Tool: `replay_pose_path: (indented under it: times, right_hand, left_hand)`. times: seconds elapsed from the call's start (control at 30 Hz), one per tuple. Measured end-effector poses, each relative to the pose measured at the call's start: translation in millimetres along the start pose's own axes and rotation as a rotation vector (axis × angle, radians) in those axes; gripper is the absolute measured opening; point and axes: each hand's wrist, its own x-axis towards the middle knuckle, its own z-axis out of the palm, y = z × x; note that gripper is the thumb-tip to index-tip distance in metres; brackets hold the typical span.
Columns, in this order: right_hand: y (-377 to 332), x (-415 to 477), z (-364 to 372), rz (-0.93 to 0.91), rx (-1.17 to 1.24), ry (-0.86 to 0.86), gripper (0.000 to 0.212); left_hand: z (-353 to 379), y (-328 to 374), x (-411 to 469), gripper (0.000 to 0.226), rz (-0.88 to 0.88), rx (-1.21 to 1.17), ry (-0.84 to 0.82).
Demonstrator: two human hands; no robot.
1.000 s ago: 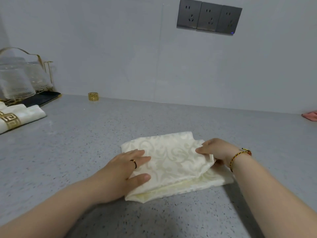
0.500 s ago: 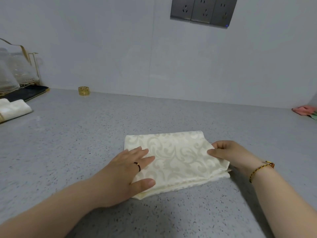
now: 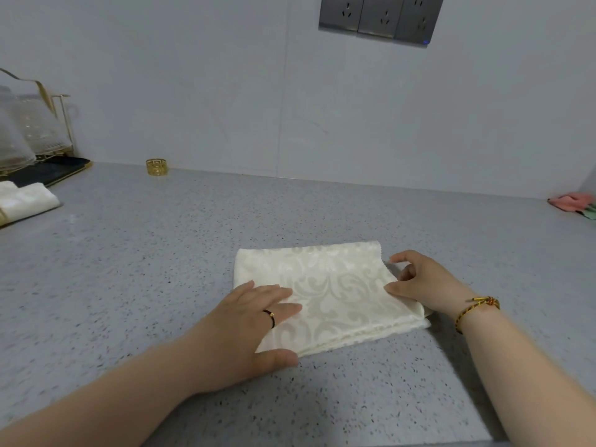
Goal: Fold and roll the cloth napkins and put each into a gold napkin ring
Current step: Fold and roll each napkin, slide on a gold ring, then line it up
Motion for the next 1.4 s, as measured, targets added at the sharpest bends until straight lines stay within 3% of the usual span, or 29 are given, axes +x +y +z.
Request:
replay_pose_path:
  times: [0.1,0.2,0.3,0.4,0.5,0.6,0.67,0.87,0.93,1.07,1.27,1.37,1.4]
  right_hand:
    - [2,0,2,-0.065,-0.102,0.052,0.035]
    - [3,-4,4,-0.183,-0.267,0.093,0.012]
    - [7,-8,6,-0.313,-0.402,0.089,0.014]
    - [3,-14,14,-0.430,-0.422,0.076,0.016]
    - [-6,-21,27,-0.553,-0.402,0.035,0.023]
    - [-19,-29,38,-0.660,-0.428,-0.014,0.058]
    - [-25,-33,42,-0.713,-0.460,-0.018,0.074]
    - [-33,-35,49,-0.776,-0.442,-0.023,0.066]
    - [-34,-36,52,-0.774,-0.435,-0.033,0.062]
    - [-37,-38,53,-0.785,-0.400,-0.039,0.063]
    - [-36,-37,57,-0.788,-0.420,-0.123,0.057]
    - [-39,-29,58,-0.804,-0.423,-0.112,0.050]
    - [-41,-25,58,-0.805,-0.433,-0.104,0.049]
  left_hand:
    - [-2,2,0,0.044,0.177,0.018,0.126]
    - [1,-5,0,0.033,0.296,0.146,0.207]
    - [-3,-23,2,0.018,0.222,0.297,0.218]
    - [-7,-53,1,0.030,0.002,0.277,0.216]
    - [-7,-83,0,0.019,-0.228,0.215,0.194]
    - [-12,-91,4,0.011,-0.363,0.184,0.225]
    - [-7,-93,7,0.030,-0.364,0.186,0.165]
    - [-19,-22,-4,0.056,-0.062,-0.046,0.012]
    - [-14,1,-8,0.054,0.125,0.036,0.101]
    - [-3,-3,-6,0.038,0.214,0.006,0.181]
    - [4,-37,-14,0.039,0.087,0.078,0.224]
    - [-4,-50,-22,0.042,-0.031,-0.145,0.196]
    - [-5,-57,-23,0.047,-0.106,-0.202,0.258]
